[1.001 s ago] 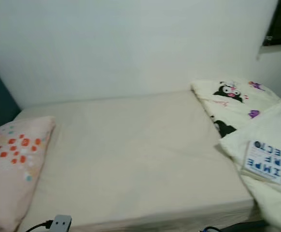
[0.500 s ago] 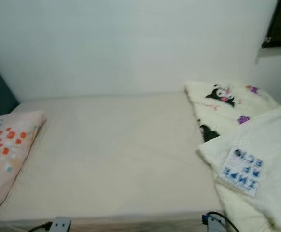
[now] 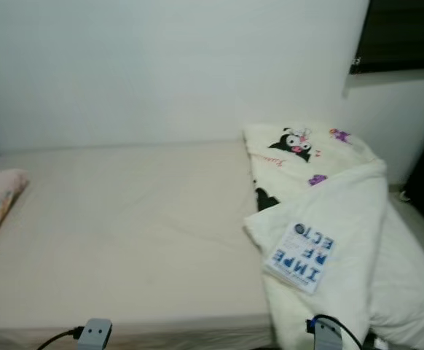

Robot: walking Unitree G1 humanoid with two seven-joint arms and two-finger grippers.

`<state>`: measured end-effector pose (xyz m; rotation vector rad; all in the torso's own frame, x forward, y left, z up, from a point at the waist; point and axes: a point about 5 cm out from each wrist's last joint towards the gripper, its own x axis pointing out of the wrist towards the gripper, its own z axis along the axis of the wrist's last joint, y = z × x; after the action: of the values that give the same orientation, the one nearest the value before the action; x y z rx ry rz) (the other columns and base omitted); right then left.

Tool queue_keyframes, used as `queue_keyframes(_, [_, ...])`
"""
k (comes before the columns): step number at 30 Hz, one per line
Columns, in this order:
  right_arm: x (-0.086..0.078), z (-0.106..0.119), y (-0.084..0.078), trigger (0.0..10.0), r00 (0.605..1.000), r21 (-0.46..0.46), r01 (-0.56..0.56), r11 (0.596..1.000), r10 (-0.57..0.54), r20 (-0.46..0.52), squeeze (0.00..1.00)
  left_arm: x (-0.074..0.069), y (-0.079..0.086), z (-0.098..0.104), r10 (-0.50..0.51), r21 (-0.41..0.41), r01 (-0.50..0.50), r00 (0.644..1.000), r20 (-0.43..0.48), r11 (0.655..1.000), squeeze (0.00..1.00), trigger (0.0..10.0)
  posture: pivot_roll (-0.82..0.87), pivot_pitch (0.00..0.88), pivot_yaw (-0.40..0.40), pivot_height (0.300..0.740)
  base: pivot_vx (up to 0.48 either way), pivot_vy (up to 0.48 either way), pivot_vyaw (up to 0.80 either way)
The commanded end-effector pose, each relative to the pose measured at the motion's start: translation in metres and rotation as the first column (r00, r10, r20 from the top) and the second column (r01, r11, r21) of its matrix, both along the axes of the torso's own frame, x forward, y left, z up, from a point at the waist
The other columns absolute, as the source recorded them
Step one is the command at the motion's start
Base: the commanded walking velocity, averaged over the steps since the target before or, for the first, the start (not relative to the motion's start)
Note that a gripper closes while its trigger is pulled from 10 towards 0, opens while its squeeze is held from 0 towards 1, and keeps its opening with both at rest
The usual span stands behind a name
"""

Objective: Clean up the room

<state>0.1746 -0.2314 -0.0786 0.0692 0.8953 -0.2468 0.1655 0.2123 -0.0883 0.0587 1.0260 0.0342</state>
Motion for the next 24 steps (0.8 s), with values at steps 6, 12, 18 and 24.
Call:
queue_keyframes(6, [0.012,0.007,-0.001,10.0,0.998,-0.001,0.019,1.0,-0.019,0.064,0.0,0.015,-0.009,0.006,0.008,-0.07,-0.004,0.999,0.053,0.998,0.0,10.0,0.0,0.0,0.017,0.74,0.0,-0.45,0.0])
queue_keyframes(12, [0.028,0.017,-0.003,10.0,0.991,0.008,0.024,1.0,-0.025,0.135,0.0,0.03,-0.017,0.013,0.023,-0.14,-0.007,0.993,0.116,0.99,0.0,10.0,-0.01,0.0,0.016,0.74,0.0,-0.05,0.0])
queue_keyframes(18, [0.043,0.027,-0.005,10.0,0.981,0.006,0.01,1.0,-0.011,0.194,0.0,0.05,-0.02,0.024,0.041,-0.189,-0.003,0.98,0.195,0.982,0.0,10.0,-0.01,0.0,0.012,0.74,0.0,0.0,0.0])
queue_keyframes(24, [0.049,0.031,-0.004,10.0,0.977,0.004,0.004,1.0,-0.005,0.212,0.0,0.059,-0.021,0.03,0.033,-0.191,0.011,0.974,0.225,0.982,0.0,10.0,-0.02,0.0,0.013,0.74,0.0,-0.16,0.0])
